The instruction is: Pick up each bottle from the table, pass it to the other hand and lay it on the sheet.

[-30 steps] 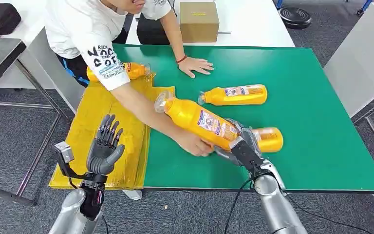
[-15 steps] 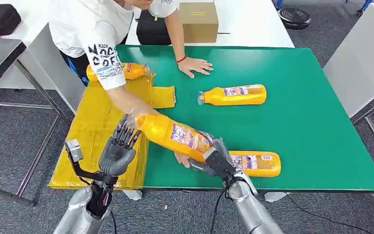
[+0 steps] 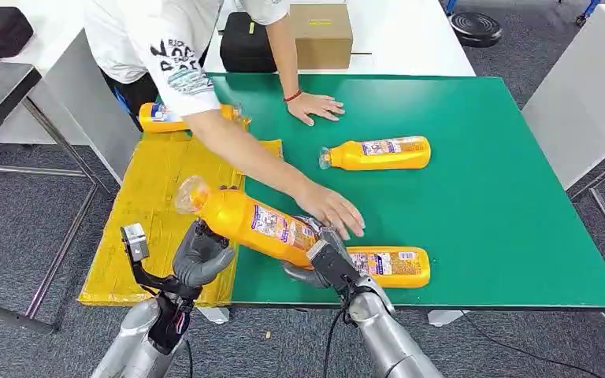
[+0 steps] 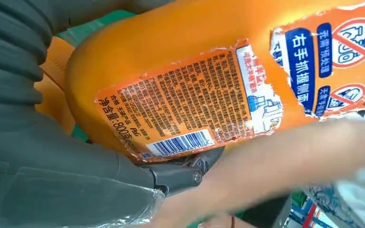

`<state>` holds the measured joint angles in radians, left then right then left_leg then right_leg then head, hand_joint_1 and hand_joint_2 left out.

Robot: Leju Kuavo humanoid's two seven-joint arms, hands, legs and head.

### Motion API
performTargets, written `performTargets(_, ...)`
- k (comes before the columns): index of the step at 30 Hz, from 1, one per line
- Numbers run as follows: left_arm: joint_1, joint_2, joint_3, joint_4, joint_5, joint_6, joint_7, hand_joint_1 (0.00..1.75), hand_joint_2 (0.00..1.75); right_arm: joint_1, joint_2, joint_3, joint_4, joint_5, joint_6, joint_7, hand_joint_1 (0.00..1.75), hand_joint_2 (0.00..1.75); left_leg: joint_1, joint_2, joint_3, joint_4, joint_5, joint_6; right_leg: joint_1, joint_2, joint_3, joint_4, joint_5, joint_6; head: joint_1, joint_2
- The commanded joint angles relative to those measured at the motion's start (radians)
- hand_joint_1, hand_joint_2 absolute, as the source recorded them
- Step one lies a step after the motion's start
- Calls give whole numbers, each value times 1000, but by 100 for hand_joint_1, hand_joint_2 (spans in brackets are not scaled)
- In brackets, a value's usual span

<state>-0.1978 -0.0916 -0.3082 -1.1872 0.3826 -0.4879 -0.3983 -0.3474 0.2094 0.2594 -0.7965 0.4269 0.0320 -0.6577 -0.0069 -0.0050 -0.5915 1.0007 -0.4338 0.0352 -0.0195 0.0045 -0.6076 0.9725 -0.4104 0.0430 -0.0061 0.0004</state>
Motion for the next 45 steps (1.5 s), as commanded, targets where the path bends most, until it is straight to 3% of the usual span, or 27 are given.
performTargets(1, -44, 12, -39, 56, -3, -7, -4, 0, 175, -38, 4, 29, 64, -10, 13, 3, 175, 175, 1, 0, 3, 0, -1, -2, 1, -1, 3, -1, -1, -2, 0, 0)
performTargets(18, -59, 3, -41, 87, -7, 21, -15, 0, 175, -68, 47, 110, 110, -31, 44, -2, 175, 175, 2, 0, 3, 0, -1, -2, 2, 0, 3, -1, -1, -2, 0, 0)
performTargets(45, -46, 3, -24, 79, 0, 32, -31, 0, 175, -86, 48, 191, 148, -14, 39, 14, 175, 175, 2, -1, 3, 0, -2, -2, 2, 0, 4, 0, -2, -2, 0, 0)
